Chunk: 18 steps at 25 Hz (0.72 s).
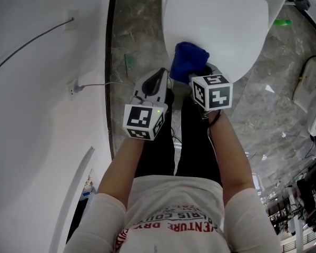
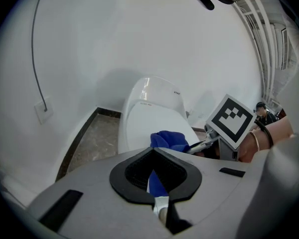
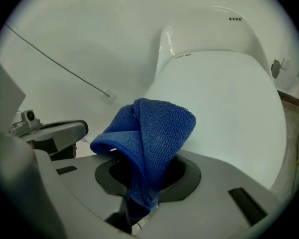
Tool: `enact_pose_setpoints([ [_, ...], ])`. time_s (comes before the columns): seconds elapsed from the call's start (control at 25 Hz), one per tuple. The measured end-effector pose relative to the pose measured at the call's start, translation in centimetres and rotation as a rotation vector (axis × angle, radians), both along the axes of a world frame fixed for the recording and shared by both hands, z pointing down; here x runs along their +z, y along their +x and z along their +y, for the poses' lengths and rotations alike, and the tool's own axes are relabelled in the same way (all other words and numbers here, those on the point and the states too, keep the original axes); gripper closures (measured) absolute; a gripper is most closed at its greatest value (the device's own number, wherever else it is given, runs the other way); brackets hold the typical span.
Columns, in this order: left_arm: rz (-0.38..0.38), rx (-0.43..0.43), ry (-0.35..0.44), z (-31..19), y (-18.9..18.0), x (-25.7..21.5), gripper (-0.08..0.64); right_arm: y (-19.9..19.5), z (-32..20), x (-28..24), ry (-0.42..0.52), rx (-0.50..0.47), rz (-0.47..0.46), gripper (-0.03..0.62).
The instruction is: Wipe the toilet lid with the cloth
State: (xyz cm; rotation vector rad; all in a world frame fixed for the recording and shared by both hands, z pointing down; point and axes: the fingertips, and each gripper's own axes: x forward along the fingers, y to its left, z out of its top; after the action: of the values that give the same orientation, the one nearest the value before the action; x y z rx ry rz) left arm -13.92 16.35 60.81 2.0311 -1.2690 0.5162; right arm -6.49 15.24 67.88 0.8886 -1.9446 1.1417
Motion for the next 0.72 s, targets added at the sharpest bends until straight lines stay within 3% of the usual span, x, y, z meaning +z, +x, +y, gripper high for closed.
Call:
enact_pose_setpoints([
  [0.72, 0.006, 0.062, -0.004, 1.1, 12.6, -0.1, 0.554, 16.5, 3.3, 0.7, -0.024, 0.109, 0.044, 0.505],
])
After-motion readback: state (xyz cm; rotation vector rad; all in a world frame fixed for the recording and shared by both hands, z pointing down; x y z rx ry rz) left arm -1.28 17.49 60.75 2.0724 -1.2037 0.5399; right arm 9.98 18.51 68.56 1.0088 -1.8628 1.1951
